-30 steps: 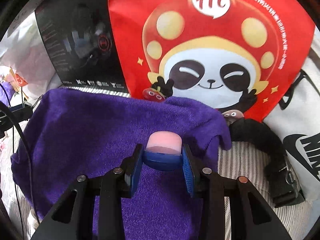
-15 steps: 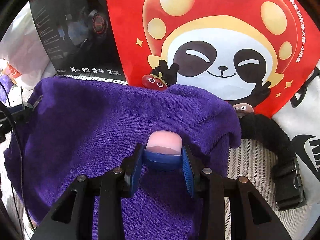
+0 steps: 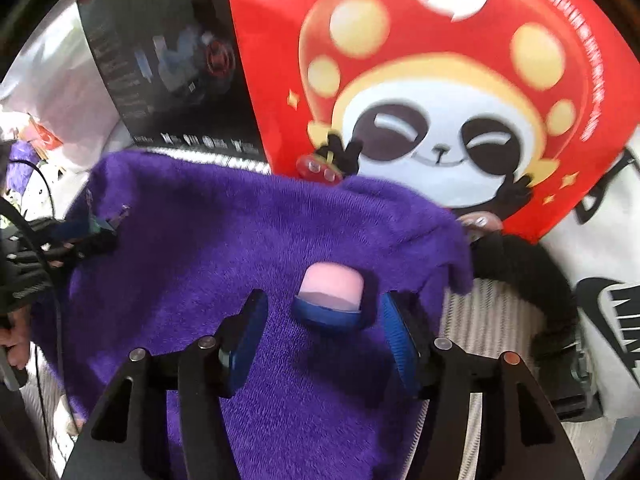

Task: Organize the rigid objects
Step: 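Carry the clip and container onto the purple towel and open both tools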

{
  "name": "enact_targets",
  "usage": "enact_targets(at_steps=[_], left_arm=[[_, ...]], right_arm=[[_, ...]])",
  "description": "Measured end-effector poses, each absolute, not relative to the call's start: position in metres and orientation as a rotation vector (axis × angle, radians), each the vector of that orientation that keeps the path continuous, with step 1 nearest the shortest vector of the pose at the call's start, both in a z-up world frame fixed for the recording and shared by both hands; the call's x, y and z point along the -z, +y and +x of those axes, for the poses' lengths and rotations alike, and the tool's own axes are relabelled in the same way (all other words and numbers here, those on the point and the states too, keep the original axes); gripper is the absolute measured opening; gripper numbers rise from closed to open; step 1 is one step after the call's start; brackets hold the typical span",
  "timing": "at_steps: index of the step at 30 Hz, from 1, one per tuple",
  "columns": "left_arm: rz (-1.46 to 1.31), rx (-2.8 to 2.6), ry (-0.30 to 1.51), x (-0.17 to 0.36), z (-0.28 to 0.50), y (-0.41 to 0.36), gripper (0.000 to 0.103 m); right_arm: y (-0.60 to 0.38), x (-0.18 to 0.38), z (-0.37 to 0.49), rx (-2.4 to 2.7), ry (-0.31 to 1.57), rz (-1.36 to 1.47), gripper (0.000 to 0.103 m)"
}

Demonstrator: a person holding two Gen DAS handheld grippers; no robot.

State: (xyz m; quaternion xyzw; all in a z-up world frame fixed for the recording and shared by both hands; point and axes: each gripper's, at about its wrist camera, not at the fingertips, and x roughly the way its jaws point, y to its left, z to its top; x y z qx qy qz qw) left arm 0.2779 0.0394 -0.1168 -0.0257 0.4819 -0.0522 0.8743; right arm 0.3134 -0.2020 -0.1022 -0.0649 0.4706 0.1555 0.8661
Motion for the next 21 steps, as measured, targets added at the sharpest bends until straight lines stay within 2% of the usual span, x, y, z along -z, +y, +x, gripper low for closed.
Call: enact_targets(at_steps=[10, 17, 19, 21], left_arm=[[0.034, 0.075, 1.017, 0.128, 0.279, 0.023, 0.039], [0.075, 0.055, 1.021, 0.128, 0.279, 0.006, 0.04], [0.083, 0.042, 1.026, 0.128, 0.28, 0.003, 0.044], [0.094, 0.029, 1.025, 0.128, 0.278, 0.002, 0.052]], right_arm=[[-0.22, 0.043, 0.29, -0.379, 0.86, -0.048, 0.068], [-0.229, 0.023, 0.276, -0.387, 0.821, -0.033, 0.068], [-0.236, 0.016, 0.274, -0.383, 0.815, -0.036, 0.068], [-0.238, 0.012, 0.269, -0.383, 0.809, -0.038, 0.068]])
